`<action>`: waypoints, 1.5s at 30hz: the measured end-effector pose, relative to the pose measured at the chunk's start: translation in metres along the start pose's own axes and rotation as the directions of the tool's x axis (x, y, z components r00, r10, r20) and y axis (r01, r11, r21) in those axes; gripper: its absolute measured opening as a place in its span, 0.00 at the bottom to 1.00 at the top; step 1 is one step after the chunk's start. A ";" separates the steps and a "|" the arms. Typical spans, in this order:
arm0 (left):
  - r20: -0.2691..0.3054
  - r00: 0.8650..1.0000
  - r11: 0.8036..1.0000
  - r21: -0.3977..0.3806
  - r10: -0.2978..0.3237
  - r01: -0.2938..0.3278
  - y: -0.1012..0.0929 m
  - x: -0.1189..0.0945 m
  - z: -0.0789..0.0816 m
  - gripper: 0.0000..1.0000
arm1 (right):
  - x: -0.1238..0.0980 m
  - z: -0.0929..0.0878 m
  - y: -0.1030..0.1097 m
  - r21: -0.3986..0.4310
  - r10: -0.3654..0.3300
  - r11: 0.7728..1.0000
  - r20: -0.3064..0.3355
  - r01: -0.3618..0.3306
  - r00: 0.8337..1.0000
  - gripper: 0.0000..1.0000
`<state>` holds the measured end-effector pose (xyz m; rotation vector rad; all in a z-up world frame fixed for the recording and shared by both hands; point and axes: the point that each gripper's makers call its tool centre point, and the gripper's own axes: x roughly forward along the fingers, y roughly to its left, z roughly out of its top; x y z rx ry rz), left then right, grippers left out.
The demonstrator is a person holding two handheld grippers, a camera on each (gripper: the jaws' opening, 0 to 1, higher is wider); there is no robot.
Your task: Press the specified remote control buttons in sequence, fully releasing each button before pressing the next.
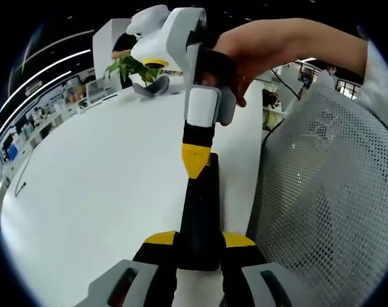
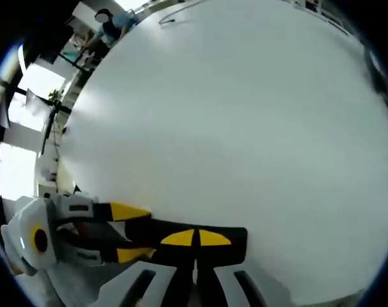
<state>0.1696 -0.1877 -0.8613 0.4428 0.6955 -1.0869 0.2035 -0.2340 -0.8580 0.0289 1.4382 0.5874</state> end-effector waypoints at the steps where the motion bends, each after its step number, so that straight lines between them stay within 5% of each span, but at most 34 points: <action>1: 0.000 1.000 1.000 0.000 0.000 0.000 0.000 0.000 0.000 0.25 | 0.000 0.000 0.001 -0.009 -0.008 1.000 -0.004 0.008 1.000 0.00; 7: 0.002 1.000 1.000 0.003 0.000 0.000 0.001 0.001 0.001 0.25 | -0.001 0.001 -0.002 0.001 -0.002 1.000 -0.014 0.002 1.000 0.00; 11: 0.003 1.000 1.000 0.002 -0.001 0.001 0.001 0.001 0.001 0.25 | -0.002 0.002 0.000 -0.024 0.033 0.999 0.052 -0.032 0.998 0.00; 16: 0.004 1.000 1.000 0.001 0.001 -0.001 0.000 0.001 0.001 0.25 | -0.006 0.001 -0.001 0.090 0.165 0.979 0.199 -0.185 0.966 0.00; 24: 0.006 1.000 1.000 0.001 0.004 -0.004 0.000 0.001 0.001 0.25 | -0.009 -0.001 -0.001 0.088 0.232 0.957 0.335 -0.275 0.913 0.00; 26: 0.006 1.000 1.000 0.000 0.003 -0.003 0.000 0.001 0.001 0.25 | -0.009 -0.005 0.000 0.135 0.242 0.948 0.286 -0.289 0.927 0.00; 45: 0.013 1.000 1.000 0.001 -0.001 0.001 -0.001 0.001 0.001 0.25 | -0.006 -0.011 0.012 0.157 0.308 0.923 0.250 -0.352 0.918 0.00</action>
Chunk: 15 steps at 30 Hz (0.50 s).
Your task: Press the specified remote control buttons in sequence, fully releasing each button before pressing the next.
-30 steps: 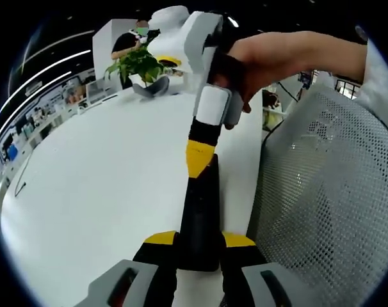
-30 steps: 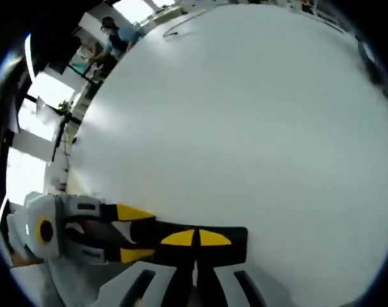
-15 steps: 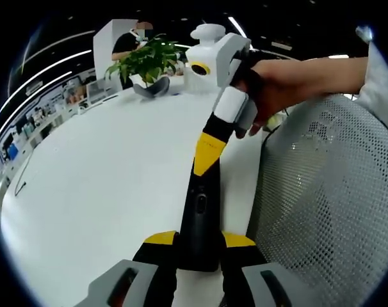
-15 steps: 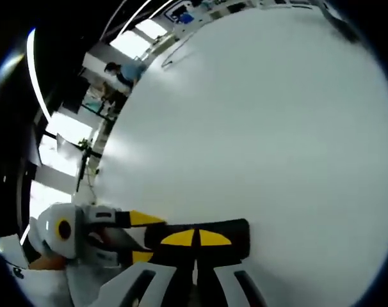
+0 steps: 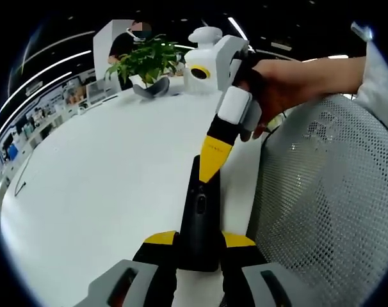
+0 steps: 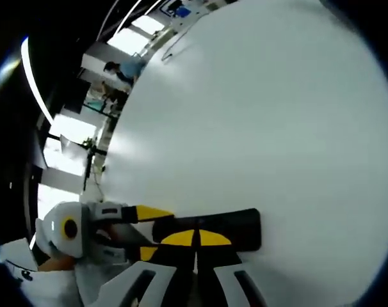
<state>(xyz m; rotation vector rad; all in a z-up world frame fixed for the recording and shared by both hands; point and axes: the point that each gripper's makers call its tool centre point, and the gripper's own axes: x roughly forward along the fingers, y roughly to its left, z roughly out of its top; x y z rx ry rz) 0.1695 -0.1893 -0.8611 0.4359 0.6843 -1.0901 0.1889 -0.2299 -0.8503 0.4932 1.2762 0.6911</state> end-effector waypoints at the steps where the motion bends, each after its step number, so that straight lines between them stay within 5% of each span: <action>1: 0.000 1.000 1.000 0.001 -0.001 0.001 0.000 0.000 0.000 0.25 | 0.000 0.000 0.000 -0.003 -0.001 1.000 -0.001 0.001 1.000 0.00; 15: -0.004 1.000 1.000 0.010 0.001 -0.001 0.000 0.000 0.001 0.25 | 0.001 -0.001 -0.001 -0.072 -0.025 0.997 0.006 0.026 1.000 0.00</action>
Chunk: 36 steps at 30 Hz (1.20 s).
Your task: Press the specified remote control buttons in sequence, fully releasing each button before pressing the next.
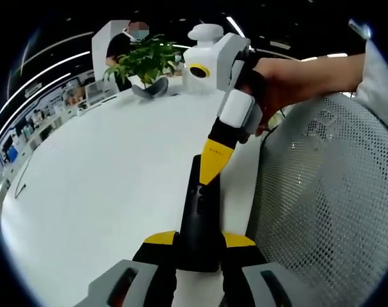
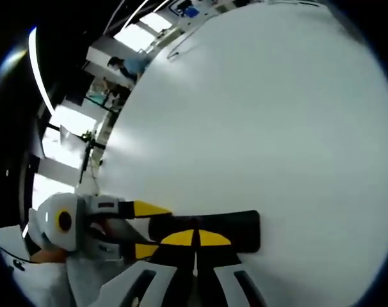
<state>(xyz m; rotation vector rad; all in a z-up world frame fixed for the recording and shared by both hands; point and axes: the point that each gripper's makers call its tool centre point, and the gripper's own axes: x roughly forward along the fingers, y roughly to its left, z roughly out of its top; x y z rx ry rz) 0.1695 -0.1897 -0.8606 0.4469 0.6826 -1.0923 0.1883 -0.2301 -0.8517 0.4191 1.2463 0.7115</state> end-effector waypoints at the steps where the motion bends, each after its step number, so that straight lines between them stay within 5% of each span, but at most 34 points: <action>1: 0.000 1.000 1.000 0.000 0.000 0.000 0.000 0.000 0.000 0.25 | 0.000 0.000 0.002 -0.026 0.008 1.000 -0.002 -0.008 1.000 0.00; 5: -0.003 1.000 1.000 -0.003 0.003 -0.003 0.000 0.000 0.000 0.25 | 0.000 0.000 0.004 -0.107 -0.029 0.994 -0.012 0.027 1.000 0.00; 24: -0.010 1.000 1.000 0.005 0.009 -0.008 0.000 -0.001 0.000 0.24 | 0.001 0.000 0.001 -0.028 -0.042 0.999 -0.008 0.042 0.999 0.00; 36: -0.033 0.999 0.999 0.029 0.014 -0.013 0.000 -0.001 0.000 0.24 | -0.001 -0.004 0.003 -0.077 -0.061 0.995 -0.026 0.059 0.998 0.00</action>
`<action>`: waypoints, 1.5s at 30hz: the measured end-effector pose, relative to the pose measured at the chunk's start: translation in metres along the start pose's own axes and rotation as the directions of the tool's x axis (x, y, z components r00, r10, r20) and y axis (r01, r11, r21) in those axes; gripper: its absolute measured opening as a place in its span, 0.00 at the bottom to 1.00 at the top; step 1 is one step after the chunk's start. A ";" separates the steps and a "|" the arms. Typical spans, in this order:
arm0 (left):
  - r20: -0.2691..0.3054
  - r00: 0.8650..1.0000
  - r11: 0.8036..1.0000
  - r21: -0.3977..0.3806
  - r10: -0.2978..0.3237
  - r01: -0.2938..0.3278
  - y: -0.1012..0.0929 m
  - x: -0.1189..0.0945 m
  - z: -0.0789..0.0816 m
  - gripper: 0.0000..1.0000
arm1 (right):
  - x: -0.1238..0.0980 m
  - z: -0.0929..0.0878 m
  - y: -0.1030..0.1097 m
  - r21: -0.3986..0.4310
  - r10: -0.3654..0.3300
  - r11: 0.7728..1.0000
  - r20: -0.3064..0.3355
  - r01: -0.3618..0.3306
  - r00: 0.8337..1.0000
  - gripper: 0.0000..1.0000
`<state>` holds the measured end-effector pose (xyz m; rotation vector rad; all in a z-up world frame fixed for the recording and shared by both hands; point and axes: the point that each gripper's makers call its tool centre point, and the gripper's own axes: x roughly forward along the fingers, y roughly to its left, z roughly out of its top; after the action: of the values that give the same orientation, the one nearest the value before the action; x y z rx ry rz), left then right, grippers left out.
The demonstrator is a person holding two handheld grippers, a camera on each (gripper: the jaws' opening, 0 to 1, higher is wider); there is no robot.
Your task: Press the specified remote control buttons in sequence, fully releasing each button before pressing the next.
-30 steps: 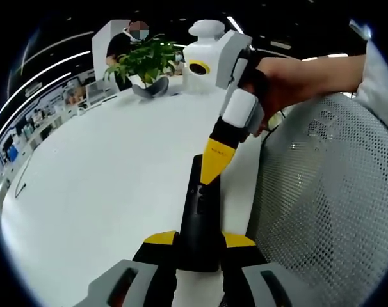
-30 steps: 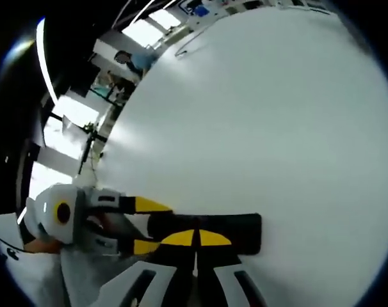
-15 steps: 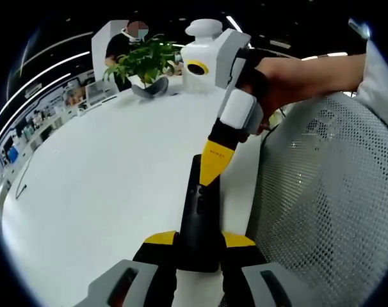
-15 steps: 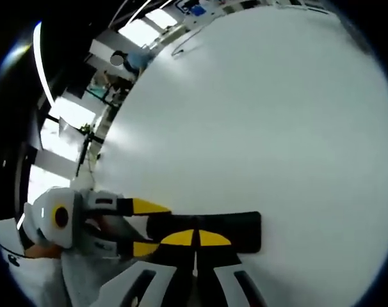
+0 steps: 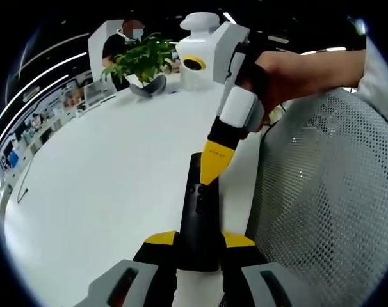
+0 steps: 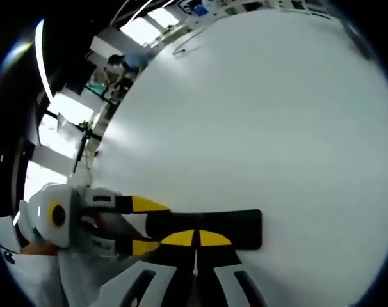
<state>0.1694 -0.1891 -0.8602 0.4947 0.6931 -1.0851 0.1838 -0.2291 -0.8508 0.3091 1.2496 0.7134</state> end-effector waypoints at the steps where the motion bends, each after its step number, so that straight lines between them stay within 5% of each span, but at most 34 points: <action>1: -0.001 1.000 1.000 0.001 0.000 0.000 0.000 0.000 0.000 0.24 | 0.000 -0.001 -0.001 0.000 -0.002 1.000 -0.005 0.002 1.000 0.00; 32: 0.015 1.000 1.000 0.013 -0.009 0.009 0.000 -0.001 0.000 0.25 | -0.006 -0.008 -0.012 0.149 0.006 0.989 -0.036 0.000 0.999 0.00; 45: 0.022 1.000 1.000 -0.017 -0.016 0.017 0.001 0.001 0.000 0.25 | -0.007 -0.007 -0.008 0.120 0.004 0.993 -0.033 0.000 0.999 0.00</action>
<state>0.1706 -0.1887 -0.8608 0.4627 0.6873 -1.0978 0.1792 -0.2408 -0.8521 0.3990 1.3269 0.6487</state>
